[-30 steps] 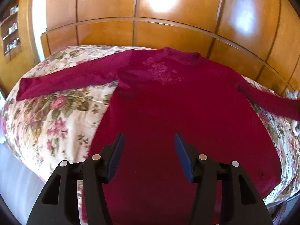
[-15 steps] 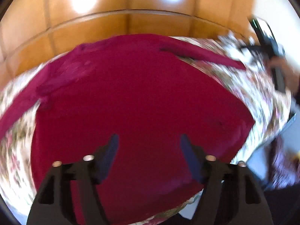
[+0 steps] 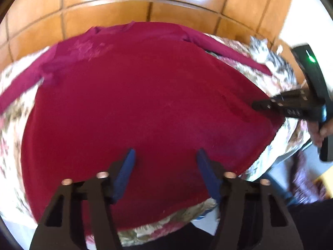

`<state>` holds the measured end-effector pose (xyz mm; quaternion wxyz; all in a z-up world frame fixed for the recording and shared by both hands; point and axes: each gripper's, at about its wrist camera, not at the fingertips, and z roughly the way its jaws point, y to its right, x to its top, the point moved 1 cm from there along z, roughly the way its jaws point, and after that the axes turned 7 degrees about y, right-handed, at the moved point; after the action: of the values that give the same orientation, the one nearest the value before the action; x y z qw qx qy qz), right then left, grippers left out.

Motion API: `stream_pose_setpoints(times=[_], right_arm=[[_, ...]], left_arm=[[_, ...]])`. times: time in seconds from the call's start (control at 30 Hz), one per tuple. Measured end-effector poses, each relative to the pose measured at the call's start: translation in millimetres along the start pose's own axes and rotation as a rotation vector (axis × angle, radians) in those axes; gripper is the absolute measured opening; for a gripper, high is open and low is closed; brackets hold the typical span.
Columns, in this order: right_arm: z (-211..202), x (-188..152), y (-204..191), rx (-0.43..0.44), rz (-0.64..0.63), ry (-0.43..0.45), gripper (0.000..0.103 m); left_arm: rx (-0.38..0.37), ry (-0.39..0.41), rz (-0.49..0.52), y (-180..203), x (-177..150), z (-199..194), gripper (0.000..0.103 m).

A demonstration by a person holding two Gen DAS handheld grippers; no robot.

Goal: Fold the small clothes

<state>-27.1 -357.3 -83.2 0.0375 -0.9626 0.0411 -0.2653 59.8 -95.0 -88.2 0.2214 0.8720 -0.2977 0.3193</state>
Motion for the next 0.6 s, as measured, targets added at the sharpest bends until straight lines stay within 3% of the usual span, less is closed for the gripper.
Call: stream_pose_setpoints(times=[0.1,0.17,0.33,0.37,0.4,0.43,0.5,0.57,0.6], right_arm=[[-38,-4,1,0.068,0.020,0.049,0.006],[-50,-15,-3,0.101,0.013,0.036,0.006],[-6,-48,-8,-0.021,-0.015,-0.106,0.010],[-5,-49,-8,-0.038,-0.028,-0.106,0.024],[-9,-46,-8,-0.057,-0.046,-0.089,0.047],[-16,-40,-7,-0.059,-0.057,-0.058,0.055],[-28,-26,-5,-0.077,-0.070,0.000,0.062],[-35,-11,-4,-0.100,-0.071,0.057,0.072],[-33,0,-5,-0.098,-0.065,0.091,0.076]], left_arm=[[-0.038,-0.003,-0.088,-15,-3,-17,0.048],[-0.003,-0.031,-0.120,-27,-10,-23,0.048],[0.045,-0.072,-0.200,-52,-29,-40,0.048],[0.050,-0.058,-0.221,-56,-30,-47,0.048],[0.066,-0.038,-0.239,-61,-29,-54,0.049],[0.103,-0.014,-0.263,-70,-28,-61,0.057],[0.186,0.040,-0.311,-88,-25,-74,0.061],[0.214,0.084,-0.376,-106,-24,-84,0.064],[0.232,0.094,-0.405,-114,-24,-85,0.070]])
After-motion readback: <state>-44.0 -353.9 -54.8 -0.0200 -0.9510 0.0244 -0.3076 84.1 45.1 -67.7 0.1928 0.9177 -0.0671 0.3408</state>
